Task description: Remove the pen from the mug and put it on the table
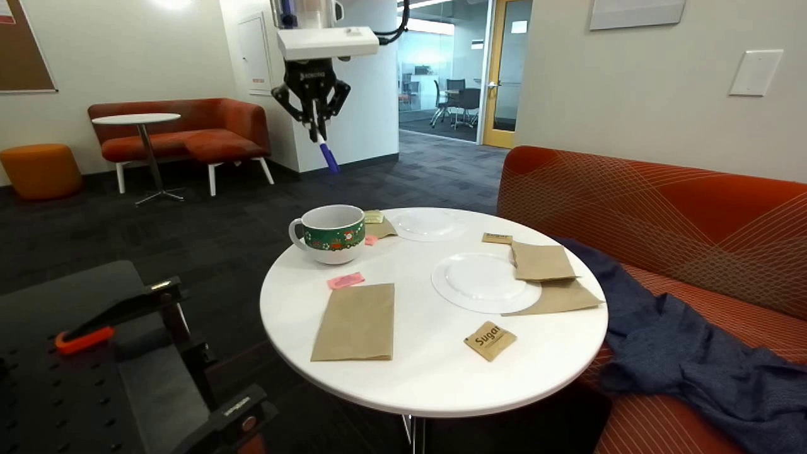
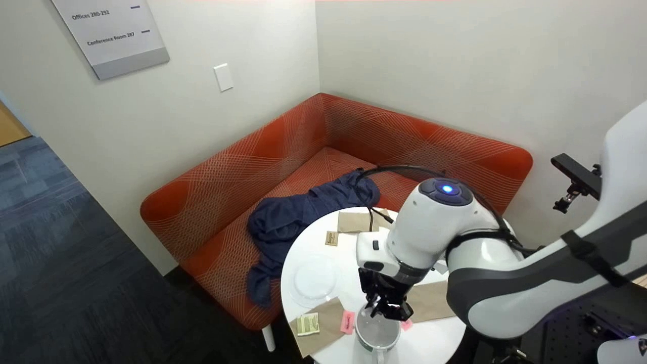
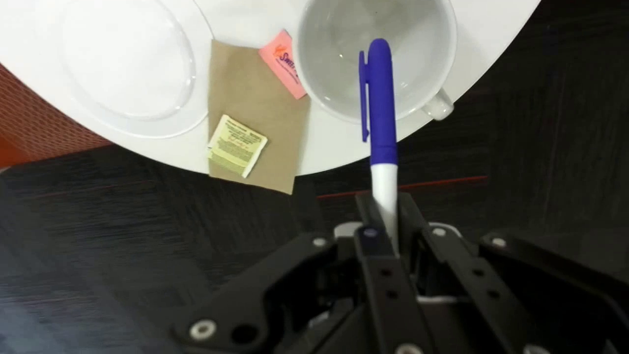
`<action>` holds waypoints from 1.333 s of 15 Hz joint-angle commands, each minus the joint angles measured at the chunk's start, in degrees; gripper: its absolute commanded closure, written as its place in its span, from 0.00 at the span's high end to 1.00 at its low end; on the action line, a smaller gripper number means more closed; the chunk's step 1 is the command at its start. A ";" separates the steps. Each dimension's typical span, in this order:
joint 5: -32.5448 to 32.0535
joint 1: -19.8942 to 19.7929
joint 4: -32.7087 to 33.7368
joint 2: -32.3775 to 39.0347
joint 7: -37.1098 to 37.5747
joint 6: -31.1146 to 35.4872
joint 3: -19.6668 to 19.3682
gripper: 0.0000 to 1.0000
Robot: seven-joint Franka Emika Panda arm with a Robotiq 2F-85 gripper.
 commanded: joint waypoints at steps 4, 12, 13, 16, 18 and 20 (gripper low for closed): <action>0.78 1.75 -0.87 -6.91 13.94 1.06 -8.06 0.03; -10.53 2.77 4.41 -0.84 42.50 2.04 -17.02 0.03; -12.69 3.22 4.85 -0.03 46.66 2.05 -18.15 0.03; -19.79 11.04 6.84 3.23 59.88 1.00 -28.12 0.03; -24.07 13.30 8.53 5.83 68.70 -0.30 -29.84 0.03; -23.70 12.56 9.79 8.18 71.14 -0.78 -27.94 0.03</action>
